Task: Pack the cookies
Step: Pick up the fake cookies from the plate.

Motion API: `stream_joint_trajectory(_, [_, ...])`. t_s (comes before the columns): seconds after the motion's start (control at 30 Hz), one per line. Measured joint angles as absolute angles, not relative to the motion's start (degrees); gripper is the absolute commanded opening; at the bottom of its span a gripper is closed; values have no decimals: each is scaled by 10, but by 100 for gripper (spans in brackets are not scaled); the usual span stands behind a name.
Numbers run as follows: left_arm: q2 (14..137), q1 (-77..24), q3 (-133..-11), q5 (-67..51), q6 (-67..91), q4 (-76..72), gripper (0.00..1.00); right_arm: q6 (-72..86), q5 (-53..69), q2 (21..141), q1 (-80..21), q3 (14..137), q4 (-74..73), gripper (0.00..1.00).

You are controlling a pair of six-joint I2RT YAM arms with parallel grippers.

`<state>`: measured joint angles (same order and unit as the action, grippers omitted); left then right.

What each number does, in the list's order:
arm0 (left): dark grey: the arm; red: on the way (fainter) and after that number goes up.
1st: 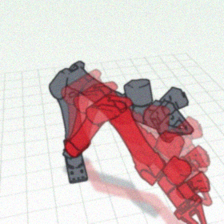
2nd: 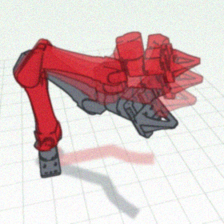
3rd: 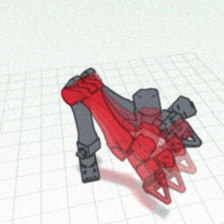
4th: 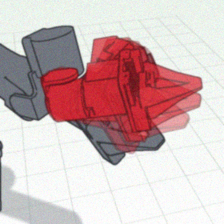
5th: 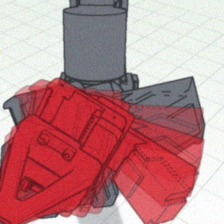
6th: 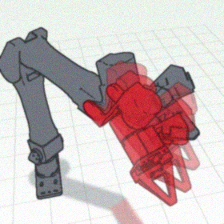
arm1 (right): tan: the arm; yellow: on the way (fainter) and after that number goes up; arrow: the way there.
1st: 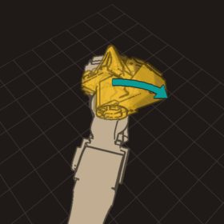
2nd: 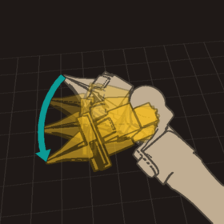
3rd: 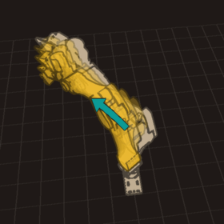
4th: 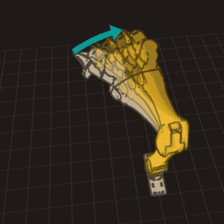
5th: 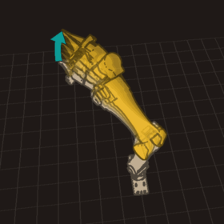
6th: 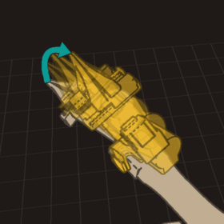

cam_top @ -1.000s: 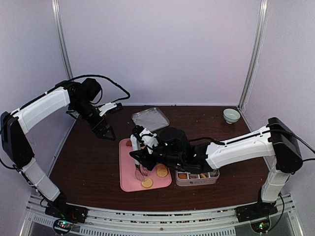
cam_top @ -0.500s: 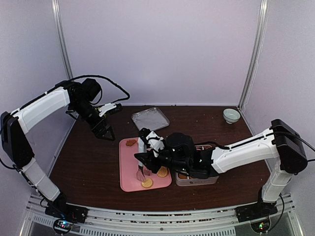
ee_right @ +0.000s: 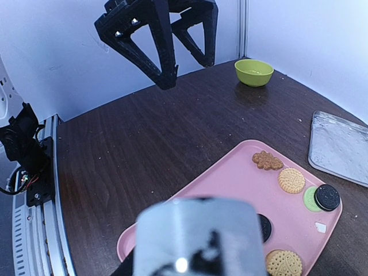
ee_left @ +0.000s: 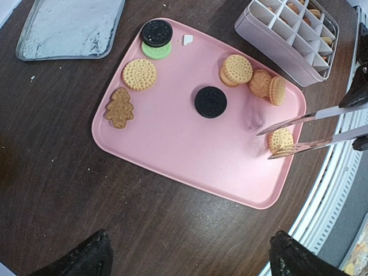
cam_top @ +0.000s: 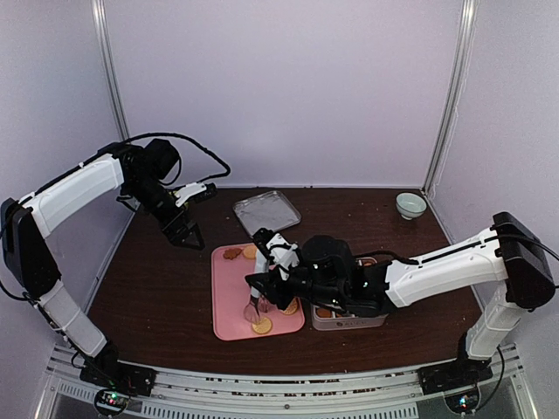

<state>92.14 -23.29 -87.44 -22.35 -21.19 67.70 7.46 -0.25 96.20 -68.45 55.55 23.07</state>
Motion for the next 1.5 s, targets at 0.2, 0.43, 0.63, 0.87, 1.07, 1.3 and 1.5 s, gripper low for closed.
stream_joint_trajectory(0.2, [921, -233, -874, -223, -212, 677, 98, 75, 0, 958, -684, 555, 230, 39])
stream_joint_trajectory(0.43, [921, -233, -874, -223, -214, 677, 98, 77, 6, 958, -684, 555, 244, 40])
stream_joint_trajectory(0.63, [921, -233, -874, -223, -215, 677, 98, 79, 17, 959, -684, 555, 252, 40])
stream_joint_trajectory(0.87, [921, -233, -874, -223, -216, 678, 98, 79, 17, 982, -684, 557, 268, 41])
stream_joint_trajectory(1.07, [921, -233, -874, -223, -216, 678, 98, 77, 13, 992, -686, 555, 289, 41])
stream_joint_trajectory(1.3, [921, -233, -874, -224, -216, 678, 98, 77, 1, 978, -688, 524, 310, 41])
stream_joint_trajectory(1.5, [921, -233, -874, -229, -216, 678, 98, 80, 2, 951, -689, 484, 304, 39])
